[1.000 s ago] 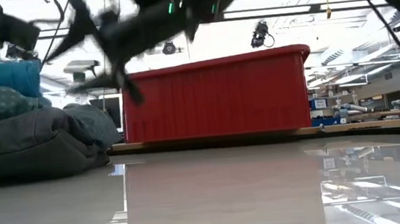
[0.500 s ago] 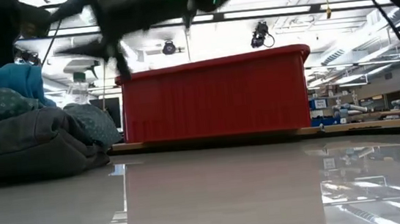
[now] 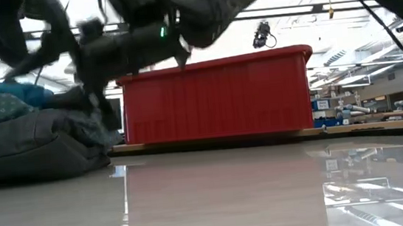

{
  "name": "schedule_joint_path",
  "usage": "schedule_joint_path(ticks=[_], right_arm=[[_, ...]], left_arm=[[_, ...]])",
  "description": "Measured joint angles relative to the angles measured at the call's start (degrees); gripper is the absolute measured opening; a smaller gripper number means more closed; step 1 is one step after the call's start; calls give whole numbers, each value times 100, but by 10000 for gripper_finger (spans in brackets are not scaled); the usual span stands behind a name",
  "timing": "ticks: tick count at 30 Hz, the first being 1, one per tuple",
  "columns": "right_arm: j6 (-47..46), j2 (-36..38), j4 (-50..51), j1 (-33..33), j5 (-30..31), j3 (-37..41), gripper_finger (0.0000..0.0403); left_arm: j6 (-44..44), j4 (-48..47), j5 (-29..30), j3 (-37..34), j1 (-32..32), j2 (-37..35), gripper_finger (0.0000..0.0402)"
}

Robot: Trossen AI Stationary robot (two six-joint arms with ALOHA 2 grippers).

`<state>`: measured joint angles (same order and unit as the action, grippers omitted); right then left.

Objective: Fold laundry
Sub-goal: Stack the light blue shorts on top of the dark green shirt, then remove the blue shirt from the red bin

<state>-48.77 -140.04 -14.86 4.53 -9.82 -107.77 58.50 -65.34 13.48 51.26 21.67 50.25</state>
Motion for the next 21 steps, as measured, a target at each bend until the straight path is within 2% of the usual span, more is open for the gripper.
schedule_joint_path(ticks=[4, 7, 13, 16, 21], right_arm=[[475, 771, 1136, -96, 145, -11, 196], [897, 1334, 2151, -276, 303, -13, 196], [1653, 2442, 3391, -766, 413, -14, 196], [1714, 2835, 4060, -1145, 425, -21, 196], [1679, 3251, 6048, -1680, 294, -15, 196]], left_arm=[[-244, 221, 390, -61, 245, -21, 217], [-788, 409, 603, -61, 111, -66, 207], [-1922, 840, 564, -58, -654, -95, 199], [-2529, 1238, 336, -58, -1170, -92, 199], [-3286, 1973, -128, -56, -2089, -82, 198]])
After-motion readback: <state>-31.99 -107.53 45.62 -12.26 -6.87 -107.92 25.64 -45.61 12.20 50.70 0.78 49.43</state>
